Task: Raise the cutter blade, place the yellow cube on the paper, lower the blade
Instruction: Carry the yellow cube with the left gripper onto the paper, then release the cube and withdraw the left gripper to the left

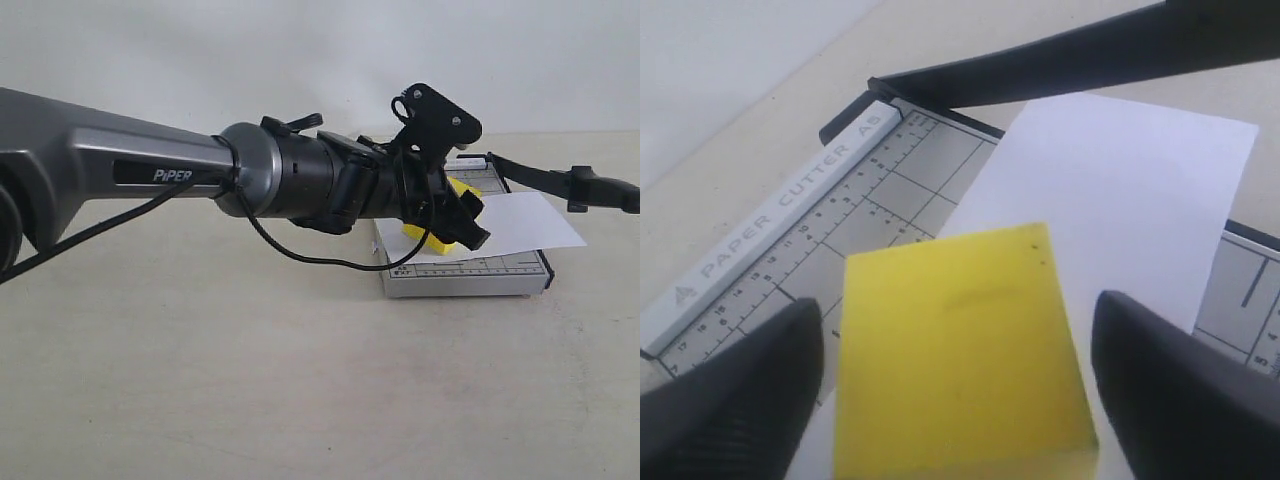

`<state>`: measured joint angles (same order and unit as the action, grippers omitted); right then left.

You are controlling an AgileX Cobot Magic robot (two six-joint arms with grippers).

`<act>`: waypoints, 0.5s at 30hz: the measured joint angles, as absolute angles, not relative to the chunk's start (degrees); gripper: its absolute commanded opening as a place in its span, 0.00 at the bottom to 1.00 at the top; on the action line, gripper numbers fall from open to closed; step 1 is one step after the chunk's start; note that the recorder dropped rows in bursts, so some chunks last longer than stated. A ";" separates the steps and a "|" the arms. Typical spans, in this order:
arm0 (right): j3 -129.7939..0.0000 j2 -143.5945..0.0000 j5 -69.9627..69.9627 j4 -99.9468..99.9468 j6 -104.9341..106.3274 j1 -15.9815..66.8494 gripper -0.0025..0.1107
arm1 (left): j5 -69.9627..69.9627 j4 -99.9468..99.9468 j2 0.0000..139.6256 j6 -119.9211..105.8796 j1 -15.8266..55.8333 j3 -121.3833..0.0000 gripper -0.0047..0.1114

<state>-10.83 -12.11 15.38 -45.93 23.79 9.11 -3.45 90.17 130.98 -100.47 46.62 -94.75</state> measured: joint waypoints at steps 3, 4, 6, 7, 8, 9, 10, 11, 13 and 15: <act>-10.83 -12.11 15.38 -45.93 23.79 9.11 0.02 | -3.45 90.17 130.98 -100.47 46.62 -94.75 0.72; -10.83 -12.11 15.38 -45.93 23.79 9.11 0.02 | -3.45 90.17 130.98 -100.47 46.62 -94.75 0.72; -10.83 -12.11 15.38 -45.93 23.79 9.11 0.02 | -3.45 90.17 130.76 -100.47 46.62 -94.75 0.72; -10.83 -12.11 15.38 -45.93 23.79 9.11 0.02 | -3.45 90.17 130.27 -100.47 46.62 -94.75 0.72; -10.83 -12.11 15.38 -45.93 23.79 9.11 0.02 | -3.45 90.05 129.99 -100.56 46.62 -94.75 0.72; -10.83 -12.11 15.38 -45.93 23.79 9.11 0.02 | -3.45 90.05 129.18 -100.56 46.62 -94.75 0.71; -10.83 -12.11 15.38 -45.93 23.79 9.11 0.02 | -3.45 90.05 128.68 -100.56 46.62 -94.75 0.70; -10.83 -12.11 15.38 -45.93 23.79 9.11 0.02 | -3.45 90.05 127.72 -100.56 46.62 -94.75 0.68; -10.83 -12.11 15.38 -45.93 23.79 9.11 0.02 | -3.57 90.05 125.83 -100.56 46.62 -94.75 0.53; -10.83 -12.11 15.38 -45.93 23.79 9.11 0.02 | -3.57 90.05 123.99 -100.56 46.62 -94.75 0.38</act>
<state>-10.83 -12.11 15.38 -45.93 23.79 9.11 -3.57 90.05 123.99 -100.56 46.62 -94.75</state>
